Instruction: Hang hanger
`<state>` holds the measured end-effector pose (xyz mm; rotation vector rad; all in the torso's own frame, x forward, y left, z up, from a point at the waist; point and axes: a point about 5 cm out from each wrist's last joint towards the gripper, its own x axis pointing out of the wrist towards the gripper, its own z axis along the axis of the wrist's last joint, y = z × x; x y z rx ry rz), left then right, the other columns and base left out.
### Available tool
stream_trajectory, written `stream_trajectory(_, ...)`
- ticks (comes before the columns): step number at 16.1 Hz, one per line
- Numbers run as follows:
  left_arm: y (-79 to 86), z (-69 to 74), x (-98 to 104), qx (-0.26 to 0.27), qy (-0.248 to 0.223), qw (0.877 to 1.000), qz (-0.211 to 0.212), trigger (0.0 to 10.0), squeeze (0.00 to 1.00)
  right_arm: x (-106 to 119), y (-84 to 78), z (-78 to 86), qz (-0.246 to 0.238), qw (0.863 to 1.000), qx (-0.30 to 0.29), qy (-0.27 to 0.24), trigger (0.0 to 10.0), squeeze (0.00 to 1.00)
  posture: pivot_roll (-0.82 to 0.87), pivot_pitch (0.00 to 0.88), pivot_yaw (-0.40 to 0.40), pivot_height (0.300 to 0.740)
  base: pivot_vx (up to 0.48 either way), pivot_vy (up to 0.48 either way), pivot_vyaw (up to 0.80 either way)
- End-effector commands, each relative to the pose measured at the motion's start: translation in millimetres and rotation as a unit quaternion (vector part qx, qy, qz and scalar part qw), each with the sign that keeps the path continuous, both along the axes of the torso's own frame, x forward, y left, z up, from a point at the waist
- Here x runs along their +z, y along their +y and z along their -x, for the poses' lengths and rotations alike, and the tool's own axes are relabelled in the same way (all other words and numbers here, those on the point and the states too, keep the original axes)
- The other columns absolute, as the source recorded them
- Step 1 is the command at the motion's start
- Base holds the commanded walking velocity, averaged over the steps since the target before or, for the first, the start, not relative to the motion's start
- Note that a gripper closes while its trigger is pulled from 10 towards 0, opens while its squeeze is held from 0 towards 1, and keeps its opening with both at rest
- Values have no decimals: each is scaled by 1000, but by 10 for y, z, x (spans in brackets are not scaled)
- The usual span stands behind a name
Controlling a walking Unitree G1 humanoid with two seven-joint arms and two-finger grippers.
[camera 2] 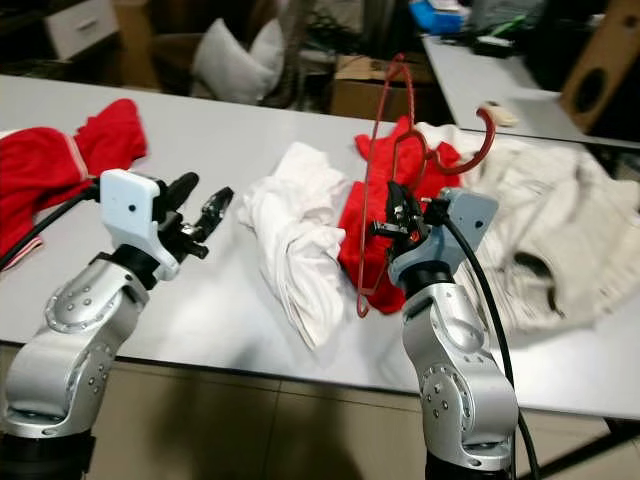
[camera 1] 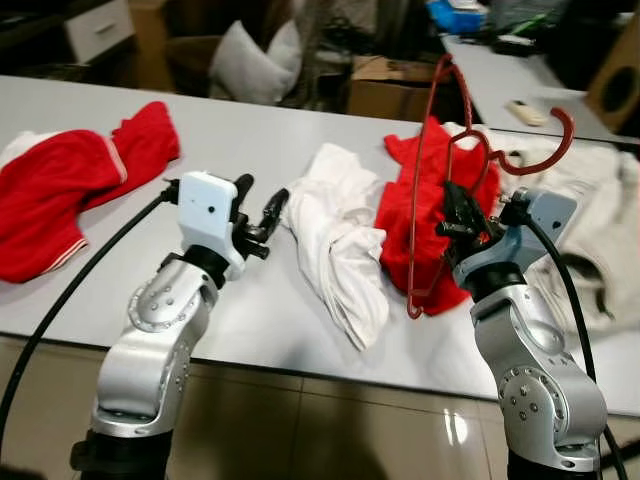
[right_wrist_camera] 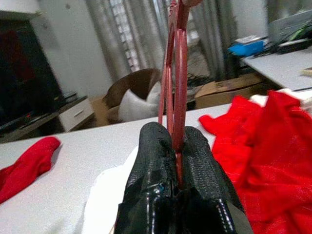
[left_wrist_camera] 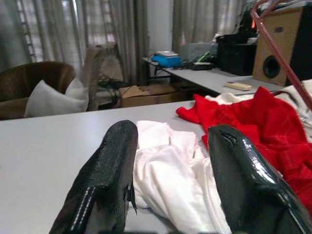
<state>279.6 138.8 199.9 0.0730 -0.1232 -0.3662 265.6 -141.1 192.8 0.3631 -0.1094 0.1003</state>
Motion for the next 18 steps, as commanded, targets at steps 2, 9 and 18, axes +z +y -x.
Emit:
stream_trajectory(2,-21,1,-31,-3,7,1000,-3,10000,0,21,-85,-1,-15,999,-29,-5,10000,0,-57,0,3,740,0,291,0)
stream_trajectory(9,-24,9,-58,-2,11,1000,-2,10000,0,29,-110,17,-41,998,-49,-13,10000,0,-61,0,-1,740,0,280,0)
stream_trajectory(18,65,12,-231,24,44,999,9,10000,0,-89,-169,-45,113,993,-12,33,10000,0,-84,0,-6,740,0,270,0)
